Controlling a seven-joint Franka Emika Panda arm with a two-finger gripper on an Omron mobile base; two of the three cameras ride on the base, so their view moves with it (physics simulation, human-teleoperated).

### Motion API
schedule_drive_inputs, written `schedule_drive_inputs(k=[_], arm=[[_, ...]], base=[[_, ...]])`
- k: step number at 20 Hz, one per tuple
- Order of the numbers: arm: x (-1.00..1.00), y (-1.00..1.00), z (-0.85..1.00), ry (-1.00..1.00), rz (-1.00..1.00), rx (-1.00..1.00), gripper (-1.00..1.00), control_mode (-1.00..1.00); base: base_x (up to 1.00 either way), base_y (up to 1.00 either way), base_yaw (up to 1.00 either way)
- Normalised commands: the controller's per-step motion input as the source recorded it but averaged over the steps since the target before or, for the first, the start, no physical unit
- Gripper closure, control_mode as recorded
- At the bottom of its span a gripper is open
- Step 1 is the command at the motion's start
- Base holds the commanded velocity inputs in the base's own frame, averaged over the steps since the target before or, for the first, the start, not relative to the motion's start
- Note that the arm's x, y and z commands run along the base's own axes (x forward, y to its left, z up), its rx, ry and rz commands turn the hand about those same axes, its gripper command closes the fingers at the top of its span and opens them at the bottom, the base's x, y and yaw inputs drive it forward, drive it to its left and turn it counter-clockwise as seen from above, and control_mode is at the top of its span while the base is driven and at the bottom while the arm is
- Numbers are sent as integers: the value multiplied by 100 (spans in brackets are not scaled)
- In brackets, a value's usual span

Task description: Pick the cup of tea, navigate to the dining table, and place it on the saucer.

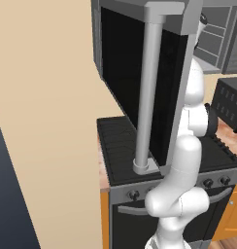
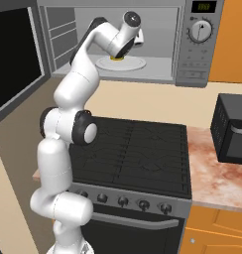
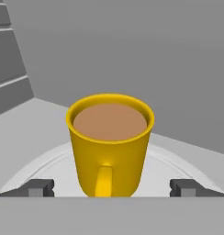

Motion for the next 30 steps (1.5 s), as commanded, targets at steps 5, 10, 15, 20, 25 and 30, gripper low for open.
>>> schedule_drive_inputs(k=[5,10,15,20,25,30], arm=[[1,0,-8,0,0,0,-100,-100],[19,1,-3,-1,0,0,-100,-100],[12,0,-3,0,0,0,-100,-100],[0,0,0,0,0,0,-100,-100],[0,0,0,0,0,0,100,-100],[0,-2,0,0,0,0,100,-100]], base=[[0,0,0],[0,0,0],[0,0,0],[0,0,0],[0,0,0],[0,0,0]])
